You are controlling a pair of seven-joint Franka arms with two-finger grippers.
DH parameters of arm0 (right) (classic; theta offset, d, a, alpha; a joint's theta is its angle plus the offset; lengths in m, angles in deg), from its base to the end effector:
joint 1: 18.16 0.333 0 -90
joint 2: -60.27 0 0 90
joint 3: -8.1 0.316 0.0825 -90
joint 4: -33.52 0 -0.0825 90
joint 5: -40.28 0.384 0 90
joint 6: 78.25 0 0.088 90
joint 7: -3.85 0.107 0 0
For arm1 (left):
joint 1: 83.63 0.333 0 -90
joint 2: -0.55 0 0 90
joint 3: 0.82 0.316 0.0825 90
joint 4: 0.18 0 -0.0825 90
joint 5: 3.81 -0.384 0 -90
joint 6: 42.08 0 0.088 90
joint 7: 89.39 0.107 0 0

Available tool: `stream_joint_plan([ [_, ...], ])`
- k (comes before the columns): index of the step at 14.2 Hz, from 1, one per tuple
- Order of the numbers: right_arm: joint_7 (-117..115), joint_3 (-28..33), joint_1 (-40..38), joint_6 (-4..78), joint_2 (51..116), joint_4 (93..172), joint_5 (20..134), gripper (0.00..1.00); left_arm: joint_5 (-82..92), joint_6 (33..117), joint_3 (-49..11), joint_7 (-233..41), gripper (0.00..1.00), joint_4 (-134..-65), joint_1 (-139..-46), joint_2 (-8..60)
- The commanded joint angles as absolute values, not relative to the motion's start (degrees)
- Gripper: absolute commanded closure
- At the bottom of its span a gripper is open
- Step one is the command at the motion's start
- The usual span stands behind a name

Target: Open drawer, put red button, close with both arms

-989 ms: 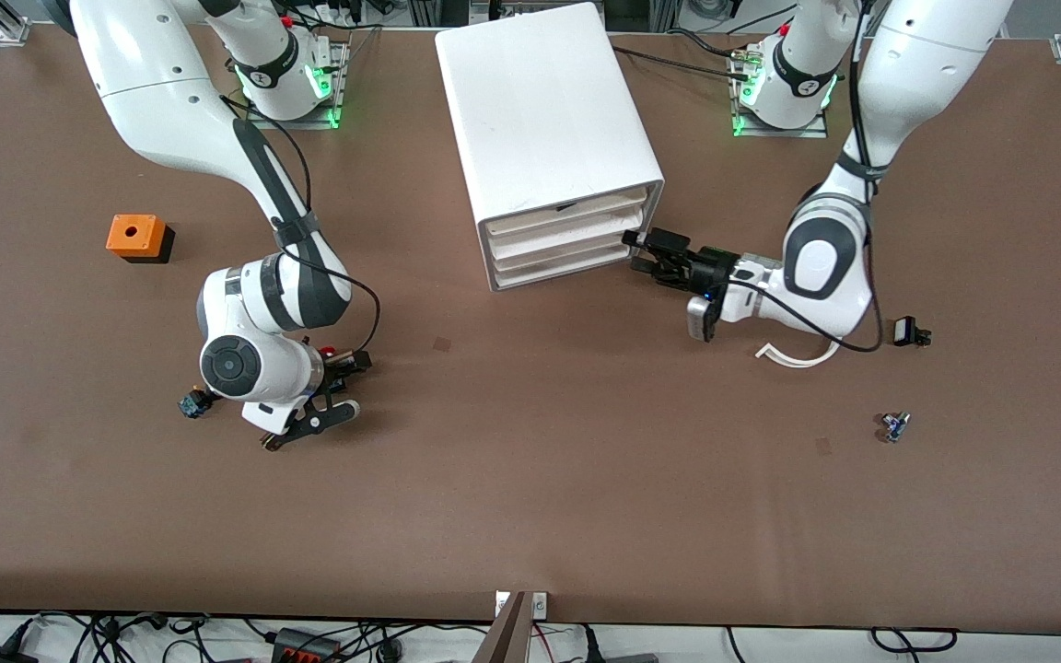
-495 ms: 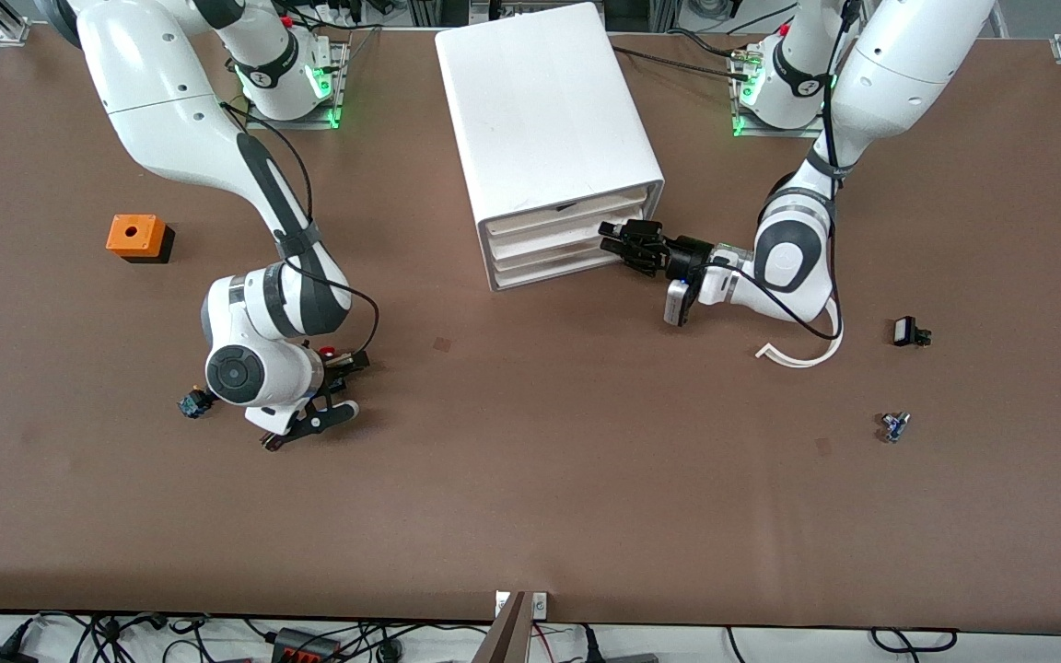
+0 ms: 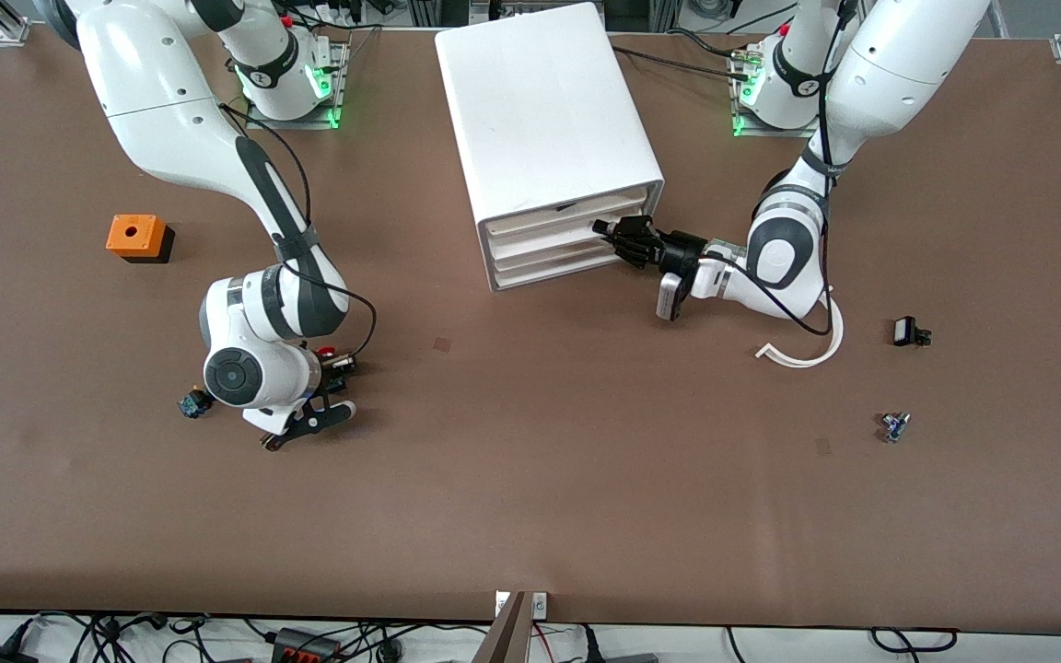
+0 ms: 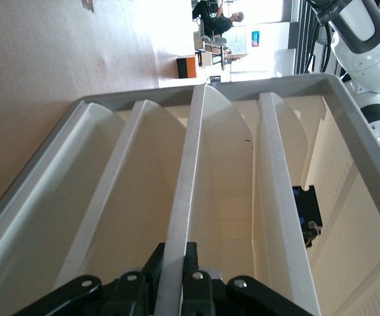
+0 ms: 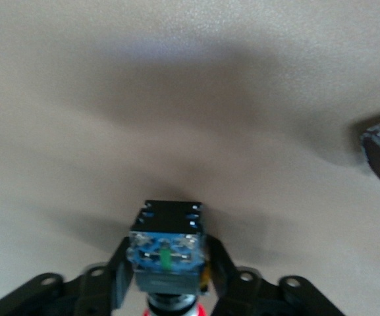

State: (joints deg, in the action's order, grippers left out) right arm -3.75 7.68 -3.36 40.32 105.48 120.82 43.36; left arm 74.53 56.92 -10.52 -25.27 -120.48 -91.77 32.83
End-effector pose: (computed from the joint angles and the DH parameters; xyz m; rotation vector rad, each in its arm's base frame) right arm 0.6587 0.1724 0.1734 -3.0461 -0.5443 0.3810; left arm 0.4701 -0.2481 0.1649 1.6804 -0.3732 -0.2549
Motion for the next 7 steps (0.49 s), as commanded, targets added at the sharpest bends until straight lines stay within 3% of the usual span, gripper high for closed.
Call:
stream_joint_plan([
  [1,-4.9,8.1,-3.6,40.0,104.5,120.9,43.9,0.96,75.2,57.0,-10.0,-27.9,0.98,-112.2,-90.8,39.1],
  [4,-4.8,8.1,-3.4,37.6,102.7,117.7,44.2,1.0,73.9,57.1,-7.9,-32.1,0.98,-104.5,-90.6,43.1],
  [7,-4.9,8.3,-2.7,30.4,102.3,106.8,44.2,1.0,73.7,56.7,-5.9,-35.7,0.94,-99.9,-90.1,44.7],
])
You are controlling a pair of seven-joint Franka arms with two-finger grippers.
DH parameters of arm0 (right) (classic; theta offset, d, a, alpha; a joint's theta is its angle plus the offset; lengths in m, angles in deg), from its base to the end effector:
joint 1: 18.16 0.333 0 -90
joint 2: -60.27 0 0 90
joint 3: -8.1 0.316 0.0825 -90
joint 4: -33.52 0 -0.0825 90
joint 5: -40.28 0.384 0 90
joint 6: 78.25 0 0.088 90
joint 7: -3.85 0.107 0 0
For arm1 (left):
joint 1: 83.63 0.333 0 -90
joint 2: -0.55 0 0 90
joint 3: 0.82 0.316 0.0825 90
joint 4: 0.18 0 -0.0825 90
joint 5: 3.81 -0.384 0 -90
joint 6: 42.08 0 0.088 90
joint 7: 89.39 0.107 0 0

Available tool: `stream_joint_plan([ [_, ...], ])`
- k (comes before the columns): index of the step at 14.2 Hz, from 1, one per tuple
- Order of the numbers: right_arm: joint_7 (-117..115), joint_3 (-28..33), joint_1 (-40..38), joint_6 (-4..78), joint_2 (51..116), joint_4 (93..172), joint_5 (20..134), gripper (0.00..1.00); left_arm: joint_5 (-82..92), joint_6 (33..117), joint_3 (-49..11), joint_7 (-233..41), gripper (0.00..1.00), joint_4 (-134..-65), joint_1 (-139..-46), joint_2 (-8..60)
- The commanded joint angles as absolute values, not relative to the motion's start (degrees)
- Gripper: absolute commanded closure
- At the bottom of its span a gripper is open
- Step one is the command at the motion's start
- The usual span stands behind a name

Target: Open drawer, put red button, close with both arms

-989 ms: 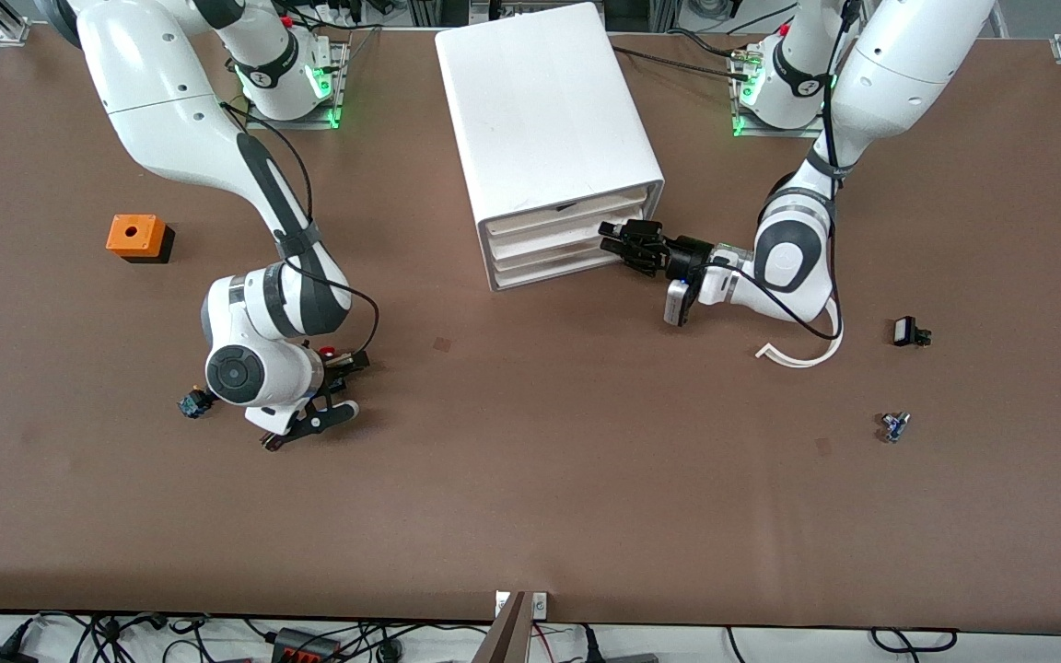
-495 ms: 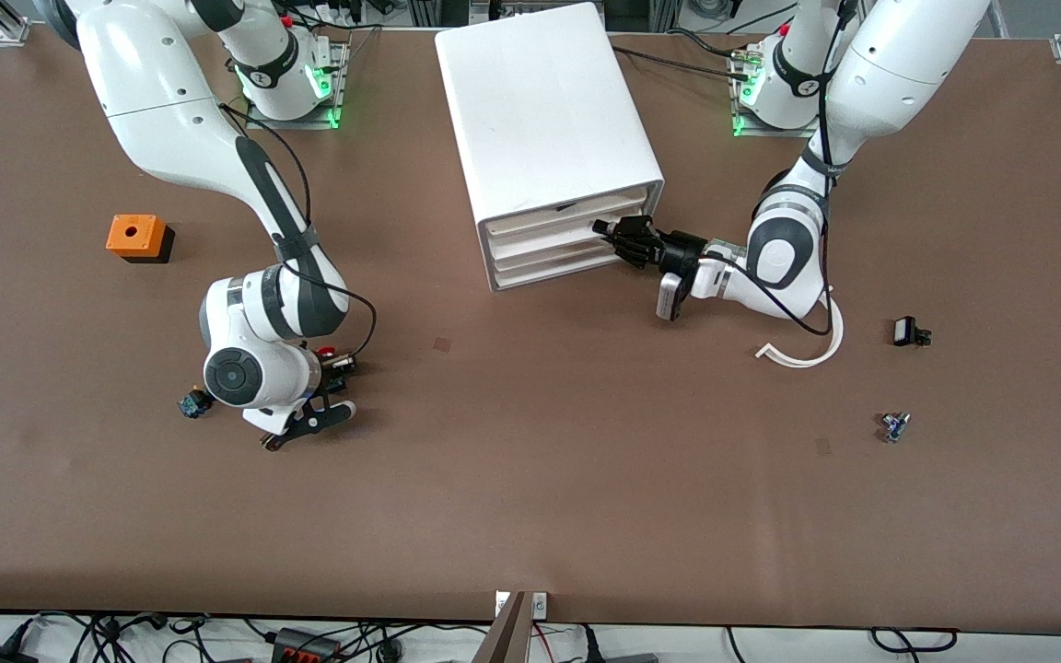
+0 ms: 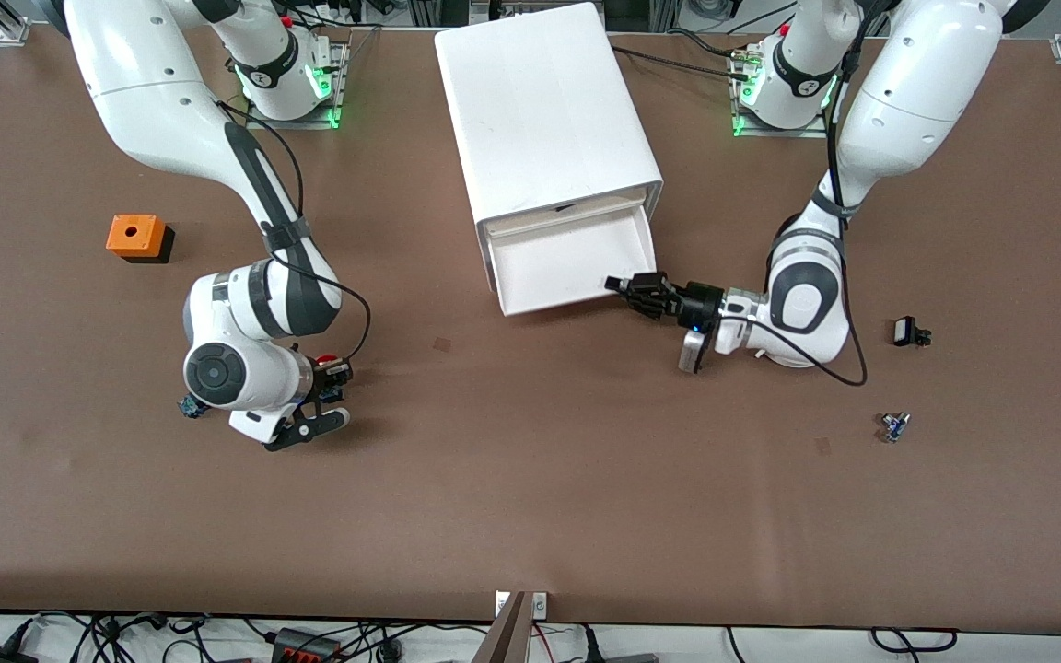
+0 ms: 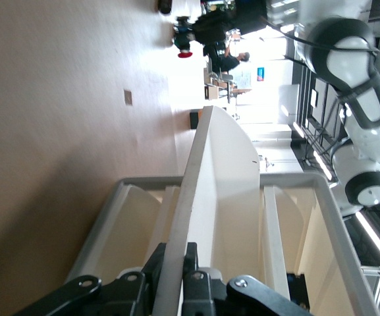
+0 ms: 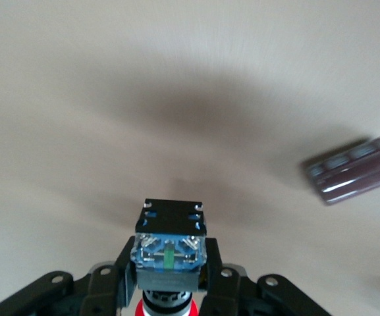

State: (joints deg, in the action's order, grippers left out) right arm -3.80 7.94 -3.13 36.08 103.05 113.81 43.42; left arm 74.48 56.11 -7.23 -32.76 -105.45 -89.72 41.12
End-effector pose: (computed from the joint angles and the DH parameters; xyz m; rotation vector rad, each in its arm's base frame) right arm 0.6879 0.1865 0.2494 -3.0438 -0.5653 0.2406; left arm 0.5637 -0.2153 0.1616 1.7147 -0.2643 -0.1844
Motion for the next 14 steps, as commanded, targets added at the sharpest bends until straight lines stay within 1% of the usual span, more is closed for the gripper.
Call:
stream_joint_plan([
  [1,-4.9,8.3,-1.6,29.1,102.3,103.0,44.2,1.0,73.7,56.8,-5.9,-36.4,0.68,-99.9,-90.1,44.7],
  [2,-4.9,8.3,-0.8,28.8,102.3,100.3,44.4,1.0,73.7,56.8,-5.9,-36.7,0.04,-99.9,-90.0,44.5],
  [3,-4.7,8.3,0.5,28.2,102.3,98.0,44.5,1.0,73.7,56.6,-5.8,-36.9,0.0,-99.9,-89.5,44.1],
  [4,-4.2,8.3,2.0,27.8,102.3,96.6,44.6,1.0,73.6,56.4,-5.8,-37.4,0.0,-99.9,-88.1,43.6],
  [6,-2.1,8.2,5.7,27.7,101.8,96.0,44.5,1.0,67.9,55.0,-5.8,-40.8,0.0,-98.8,-86.6,41.3],
  [10,11.0,8.3,13.8,28.0,101.7,93.2,44.6,1.0,53.7,50.4,-5.8,-59.6,0.0,-92.0,-84.8,35.9],
  [14,20.8,8.3,20.2,31.6,102.2,92.1,44.6,1.0,39.9,44.8,-5.8,-74.8,0.0,-86.9,-81.2,31.2],
])
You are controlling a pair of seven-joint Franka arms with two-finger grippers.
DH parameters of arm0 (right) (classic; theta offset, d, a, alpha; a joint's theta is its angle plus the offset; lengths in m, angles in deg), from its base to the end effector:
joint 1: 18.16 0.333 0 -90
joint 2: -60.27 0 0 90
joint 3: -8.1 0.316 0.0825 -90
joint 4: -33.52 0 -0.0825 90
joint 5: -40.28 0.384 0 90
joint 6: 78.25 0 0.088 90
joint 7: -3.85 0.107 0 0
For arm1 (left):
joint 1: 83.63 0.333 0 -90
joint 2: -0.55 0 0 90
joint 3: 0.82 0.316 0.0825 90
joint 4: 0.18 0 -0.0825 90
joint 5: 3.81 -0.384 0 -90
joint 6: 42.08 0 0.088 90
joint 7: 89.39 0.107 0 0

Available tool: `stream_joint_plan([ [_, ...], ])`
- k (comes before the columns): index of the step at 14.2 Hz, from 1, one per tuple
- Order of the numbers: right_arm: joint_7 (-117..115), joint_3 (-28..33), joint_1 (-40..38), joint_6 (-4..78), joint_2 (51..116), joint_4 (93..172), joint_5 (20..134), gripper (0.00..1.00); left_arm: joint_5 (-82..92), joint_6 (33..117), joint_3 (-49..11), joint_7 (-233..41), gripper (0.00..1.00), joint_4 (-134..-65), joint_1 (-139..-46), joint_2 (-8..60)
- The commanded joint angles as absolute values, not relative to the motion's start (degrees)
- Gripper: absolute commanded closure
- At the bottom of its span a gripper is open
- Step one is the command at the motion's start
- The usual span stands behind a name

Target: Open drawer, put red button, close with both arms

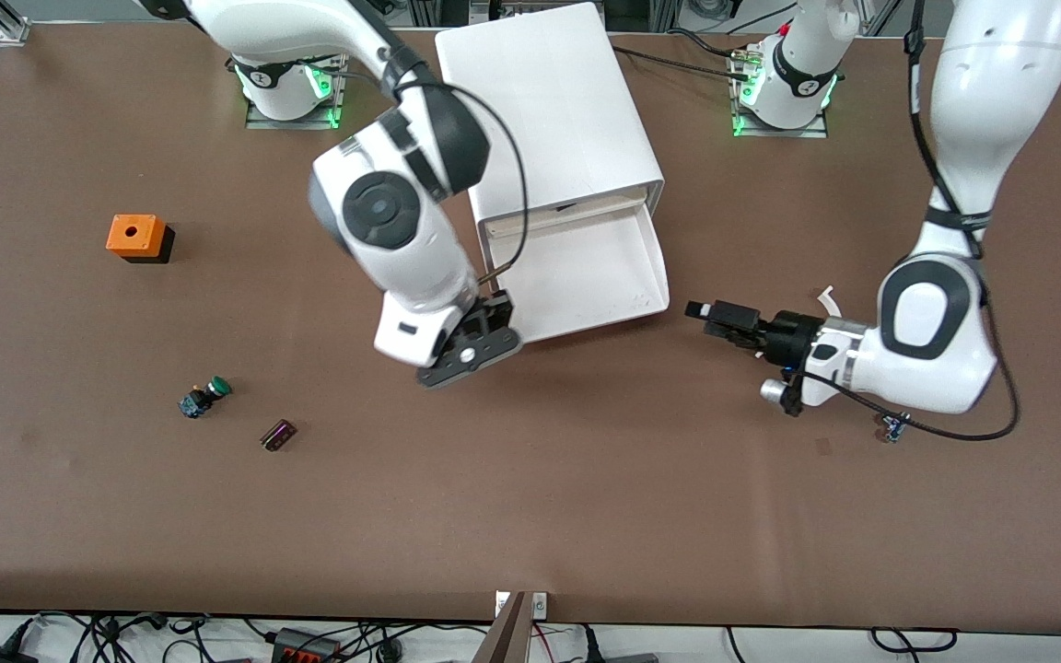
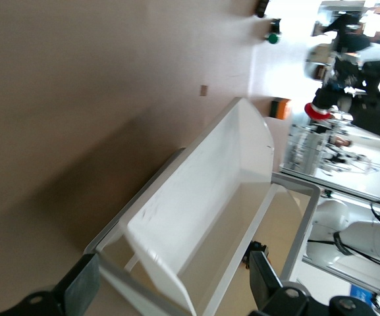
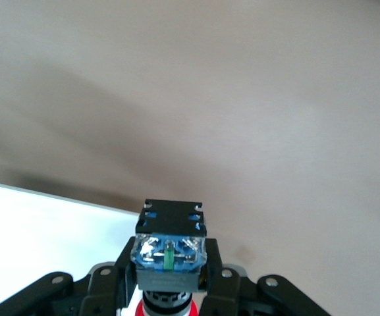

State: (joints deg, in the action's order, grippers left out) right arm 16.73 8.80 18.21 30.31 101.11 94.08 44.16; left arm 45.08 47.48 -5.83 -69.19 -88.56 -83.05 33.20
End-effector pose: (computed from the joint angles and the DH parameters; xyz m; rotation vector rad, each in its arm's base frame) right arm 0.6072 0.4612 0.4281 -2.9593 -0.6017 -0.1246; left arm 0.6433 -0.1226 0.3267 2.1484 -0.1935 -0.4586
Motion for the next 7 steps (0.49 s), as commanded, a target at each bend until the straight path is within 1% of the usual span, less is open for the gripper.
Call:
stream_joint_plan([
  [1,23.1,8.4,21.6,32.7,102.4,92.2,44.6,1.0,35.4,43.1,-5.8,-77.0,0.0,-85.4,-81.1,30.4],
  [3,24.8,8.7,23.8,33.8,103.5,92.2,44.6,1.0,23.4,41.3,-6.1,-78.7,0.0,-82.7,-81.2,29.5],
  [7,27.6,8.6,26.6,35.9,106.8,92.2,44.6,1.0,0.6,41.8,-6.8,-79.0,0.0,-81.3,-82.2,28.7],
])
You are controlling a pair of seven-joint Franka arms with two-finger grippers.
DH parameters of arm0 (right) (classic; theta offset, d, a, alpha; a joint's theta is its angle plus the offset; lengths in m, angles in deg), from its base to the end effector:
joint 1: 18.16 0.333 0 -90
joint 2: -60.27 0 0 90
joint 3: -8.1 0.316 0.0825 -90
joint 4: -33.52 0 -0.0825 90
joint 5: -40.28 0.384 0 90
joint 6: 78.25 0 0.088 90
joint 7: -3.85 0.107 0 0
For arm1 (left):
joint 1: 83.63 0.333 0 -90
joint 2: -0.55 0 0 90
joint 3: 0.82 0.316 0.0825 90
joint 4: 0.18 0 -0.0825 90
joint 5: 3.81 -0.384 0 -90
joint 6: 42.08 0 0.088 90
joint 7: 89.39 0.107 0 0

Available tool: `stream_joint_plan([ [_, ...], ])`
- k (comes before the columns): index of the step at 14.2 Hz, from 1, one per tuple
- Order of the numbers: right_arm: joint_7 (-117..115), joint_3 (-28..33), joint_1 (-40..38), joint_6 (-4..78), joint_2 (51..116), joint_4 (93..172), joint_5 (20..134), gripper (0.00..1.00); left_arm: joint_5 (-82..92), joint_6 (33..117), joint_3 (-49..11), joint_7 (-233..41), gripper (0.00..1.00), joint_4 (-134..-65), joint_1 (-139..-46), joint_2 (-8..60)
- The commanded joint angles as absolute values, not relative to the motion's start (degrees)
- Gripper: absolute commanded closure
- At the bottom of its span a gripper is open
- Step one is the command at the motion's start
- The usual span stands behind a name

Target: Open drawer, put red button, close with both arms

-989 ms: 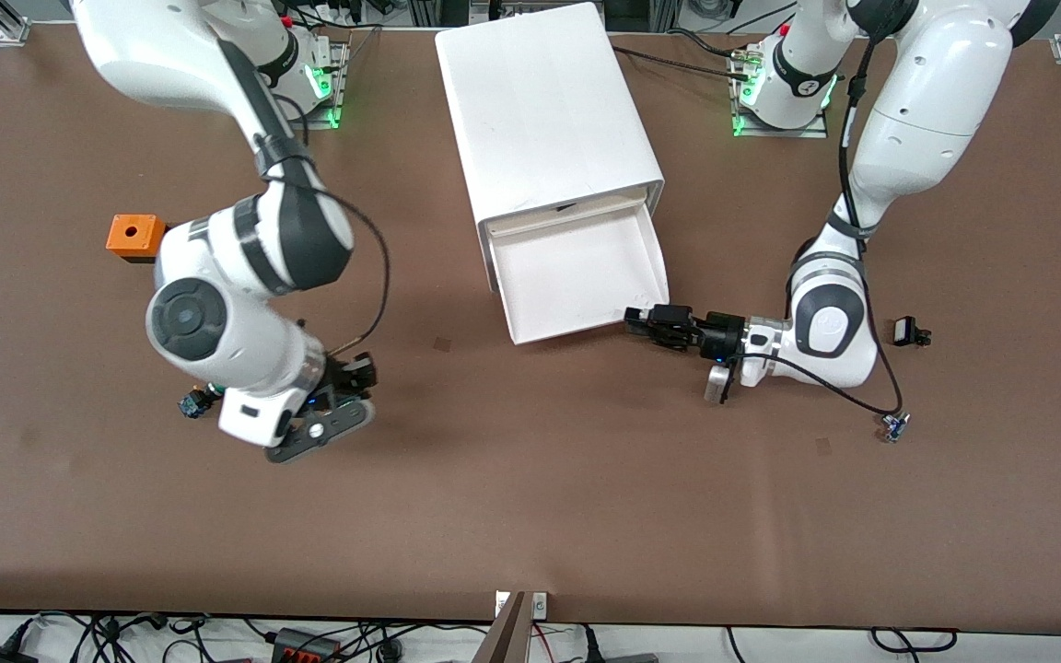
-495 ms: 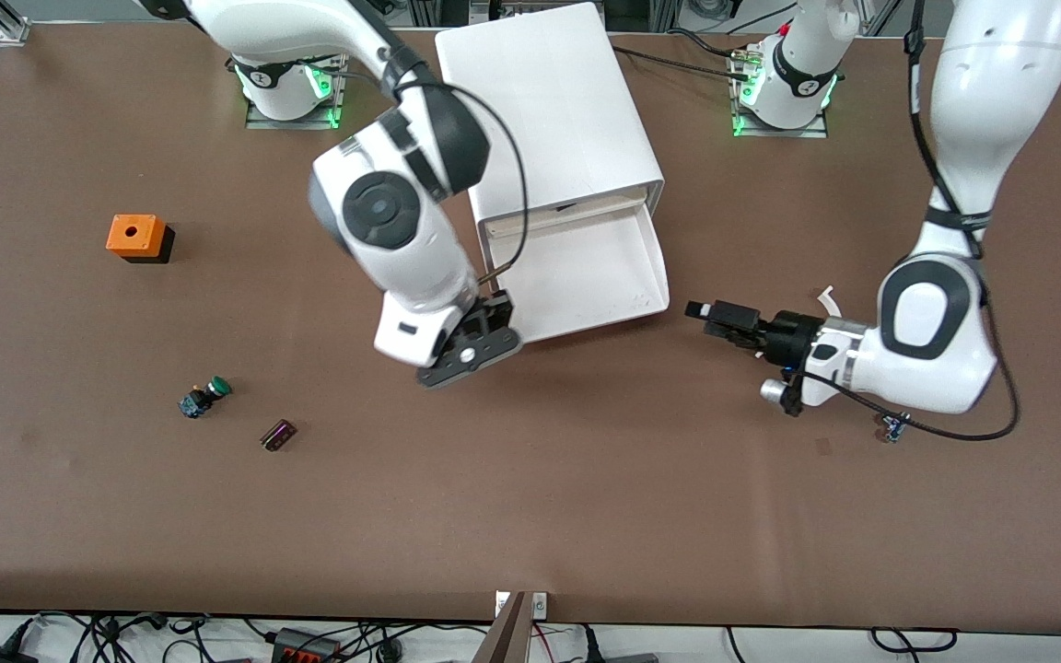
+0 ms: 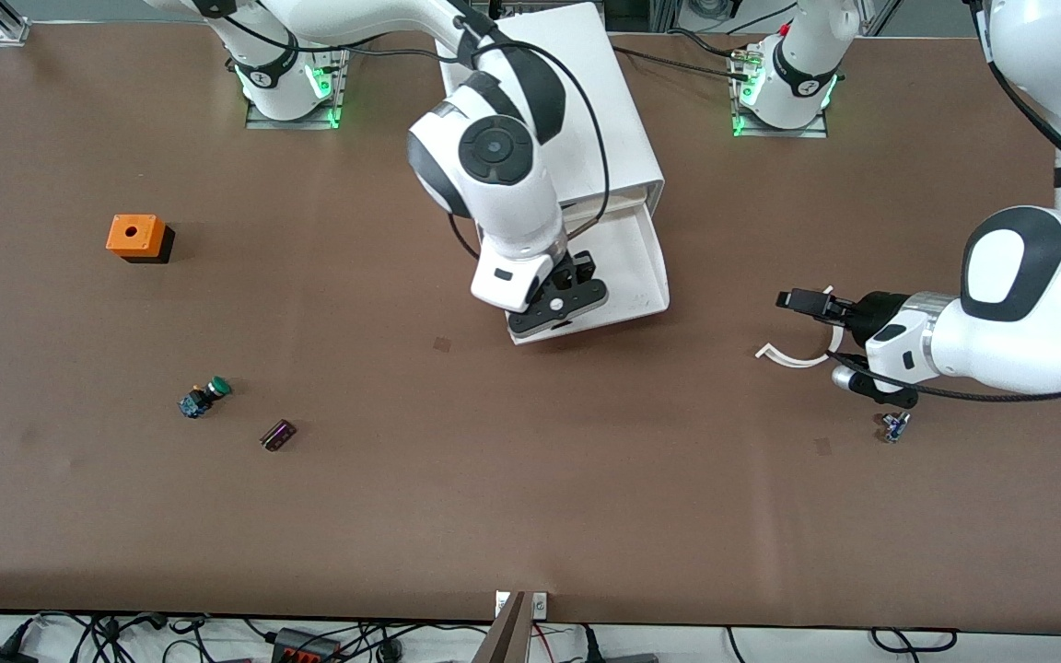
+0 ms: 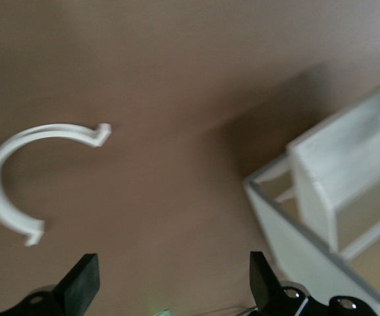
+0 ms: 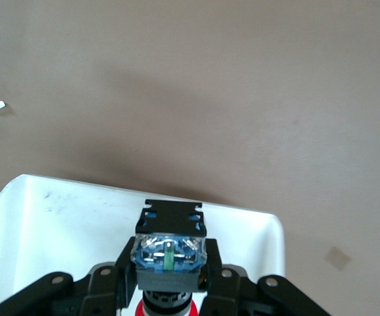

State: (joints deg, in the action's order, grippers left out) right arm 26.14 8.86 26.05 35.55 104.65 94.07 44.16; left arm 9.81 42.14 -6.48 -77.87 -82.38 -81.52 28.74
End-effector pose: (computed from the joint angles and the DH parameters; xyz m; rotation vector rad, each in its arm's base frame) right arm 0.5483 0.5488 0.3900 -2.9415 -0.5487 -0.1328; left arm 0.6414 -0.0570 0.3868 2.7422 -0.3184 -0.6094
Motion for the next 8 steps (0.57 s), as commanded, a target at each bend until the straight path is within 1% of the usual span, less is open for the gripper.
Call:
stream_joint_plan([
  [1,27.6,8.7,26.6,35.3,106.9,92.4,44.6,1.0,-5.8,42.0,-6.8,-78.6,0.0,-80.9,-82.7,29.0],
  [3,27.6,8.7,27.1,35.4,107.6,92.9,44.6,1.0,-11.0,44.0,-6.4,-79.0,0.0,-77.5,-83.0,31.9],
  [5,27.6,8.7,27.8,35.5,108.3,92.9,44.6,1.0,-10.8,46.9,-6.1,-78.5,0.0,-72.5,-82.0,35.9],
  [8,28.4,8.6,27.9,35.0,108.5,93.0,47.6,1.0,-10.8,50.9,-6.0,-79.2,0.0,-71.7,-82.2,37.3],
])
